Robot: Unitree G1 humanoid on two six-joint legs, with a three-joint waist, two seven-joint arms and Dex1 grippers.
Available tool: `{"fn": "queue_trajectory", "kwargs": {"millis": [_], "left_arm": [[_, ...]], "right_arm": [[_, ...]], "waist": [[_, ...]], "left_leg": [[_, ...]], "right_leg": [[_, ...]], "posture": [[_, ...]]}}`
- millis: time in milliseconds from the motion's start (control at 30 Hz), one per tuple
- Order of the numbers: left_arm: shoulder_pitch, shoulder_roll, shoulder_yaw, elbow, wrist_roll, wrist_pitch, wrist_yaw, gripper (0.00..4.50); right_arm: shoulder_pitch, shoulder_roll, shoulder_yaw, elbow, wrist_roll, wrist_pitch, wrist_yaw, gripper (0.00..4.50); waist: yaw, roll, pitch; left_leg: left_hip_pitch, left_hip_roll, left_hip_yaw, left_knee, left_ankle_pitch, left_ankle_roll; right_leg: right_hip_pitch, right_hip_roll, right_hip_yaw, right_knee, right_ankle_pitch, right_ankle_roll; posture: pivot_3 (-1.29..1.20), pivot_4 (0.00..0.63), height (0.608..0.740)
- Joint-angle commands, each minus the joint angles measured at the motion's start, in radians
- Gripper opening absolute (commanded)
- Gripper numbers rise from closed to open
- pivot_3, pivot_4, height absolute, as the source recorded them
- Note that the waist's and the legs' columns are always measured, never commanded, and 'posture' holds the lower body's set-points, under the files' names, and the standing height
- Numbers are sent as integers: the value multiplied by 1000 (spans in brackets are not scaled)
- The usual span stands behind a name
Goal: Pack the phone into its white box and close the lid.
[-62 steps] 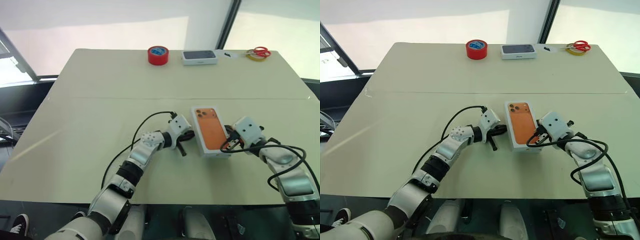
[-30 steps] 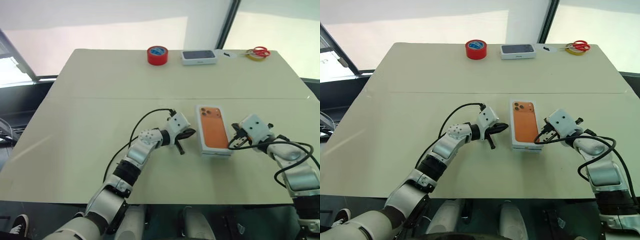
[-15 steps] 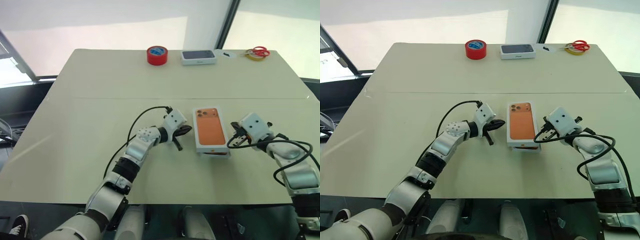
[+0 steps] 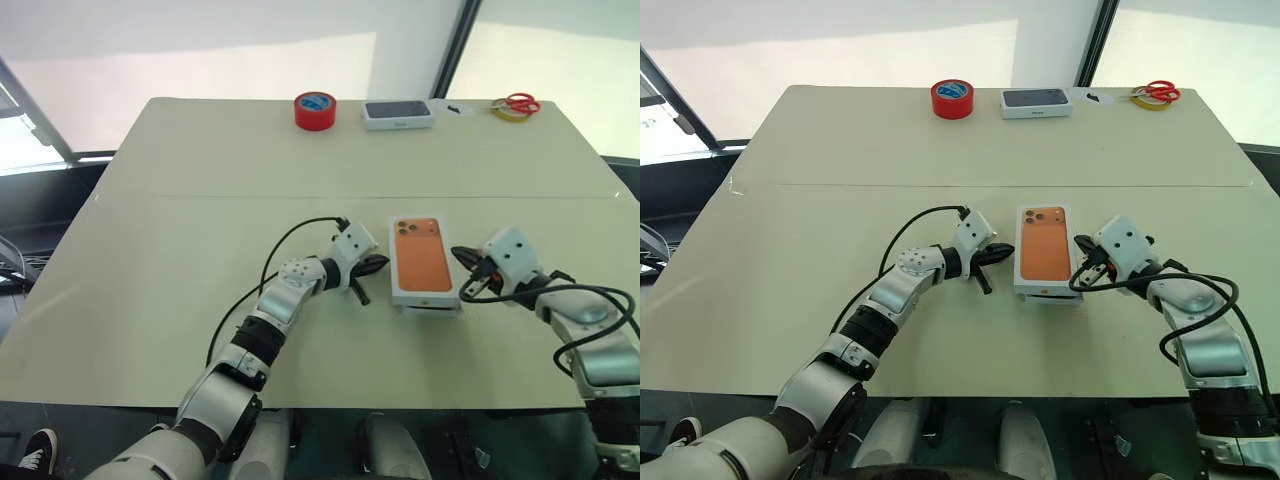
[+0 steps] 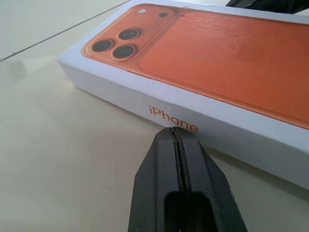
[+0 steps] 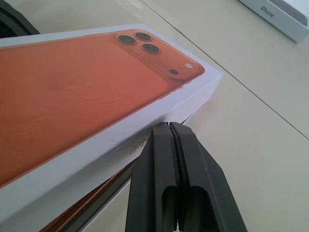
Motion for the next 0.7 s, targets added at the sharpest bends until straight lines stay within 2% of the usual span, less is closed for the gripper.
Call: {"fn": "queue_trajectory", "kwargs": {"millis": [33, 700], "left_arm": [[-34, -25, -24, -27, -5, -32, -51, 0], [-26, -44, -40, -41, 12, -38, -65, 0]], "right_arm": [[5, -16, -24, -52, 11, -20, 15, 31], [97, -45, -50, -111, 18, -3, 46, 31]], "waist": [[0, 0, 0], [1, 0, 0]], "left_leg": [[0, 0, 0, 0, 0, 0], [0, 0, 0, 0, 0, 0]], "right_leg": [[0, 0, 0, 0, 0, 0], [0, 0, 0, 0, 0, 0]], "posture": [[0, 150, 738], [0, 150, 738]]}}
